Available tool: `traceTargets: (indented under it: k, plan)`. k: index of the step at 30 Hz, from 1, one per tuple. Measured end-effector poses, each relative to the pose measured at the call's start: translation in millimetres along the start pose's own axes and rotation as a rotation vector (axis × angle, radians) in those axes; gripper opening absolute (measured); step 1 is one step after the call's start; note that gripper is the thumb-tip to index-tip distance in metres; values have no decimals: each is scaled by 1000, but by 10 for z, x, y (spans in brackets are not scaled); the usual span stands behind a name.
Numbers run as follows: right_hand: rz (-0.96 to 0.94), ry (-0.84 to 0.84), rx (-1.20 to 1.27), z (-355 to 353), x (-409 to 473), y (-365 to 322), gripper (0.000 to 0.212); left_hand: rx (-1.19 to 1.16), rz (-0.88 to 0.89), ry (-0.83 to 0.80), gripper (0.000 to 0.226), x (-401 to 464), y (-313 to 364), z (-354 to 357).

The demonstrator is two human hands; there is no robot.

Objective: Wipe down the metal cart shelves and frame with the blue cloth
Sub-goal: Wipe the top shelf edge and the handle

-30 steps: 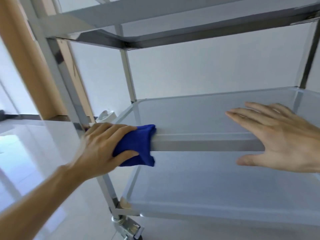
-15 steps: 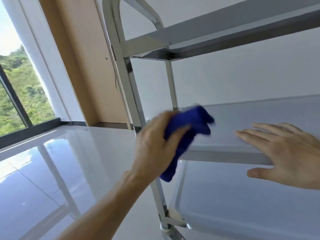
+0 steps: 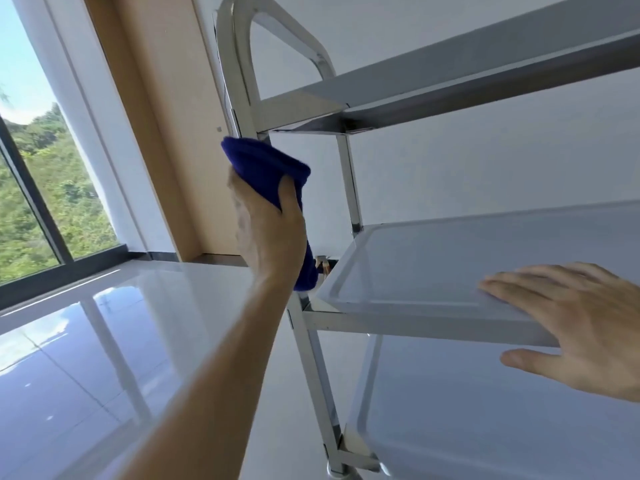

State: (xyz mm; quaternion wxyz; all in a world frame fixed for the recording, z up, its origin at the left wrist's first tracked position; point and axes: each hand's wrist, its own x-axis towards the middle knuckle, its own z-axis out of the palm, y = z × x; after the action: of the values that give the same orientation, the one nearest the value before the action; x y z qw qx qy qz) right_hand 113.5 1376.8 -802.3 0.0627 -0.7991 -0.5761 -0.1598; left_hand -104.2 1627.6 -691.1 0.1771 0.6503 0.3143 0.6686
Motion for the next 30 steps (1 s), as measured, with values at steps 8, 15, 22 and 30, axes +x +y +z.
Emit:
traceTargets:
  k: [8,15,22,30]
  plan:
    - [-35,106,-67,-115,-48,-99,71,-80,-161,-238,32,-841,-739,-165]
    - [-33,104,-142,-180,-75,-147,68,-138,-90,-127,22,-247,-288,-77]
    - [-43,193,-183,-175,10,-150,65,-87,-42,-40,38,-168,-209,28]
    - [-62,104,-157,-297,96,-320,75,-162,-259,-193,36,-1103,-948,-70]
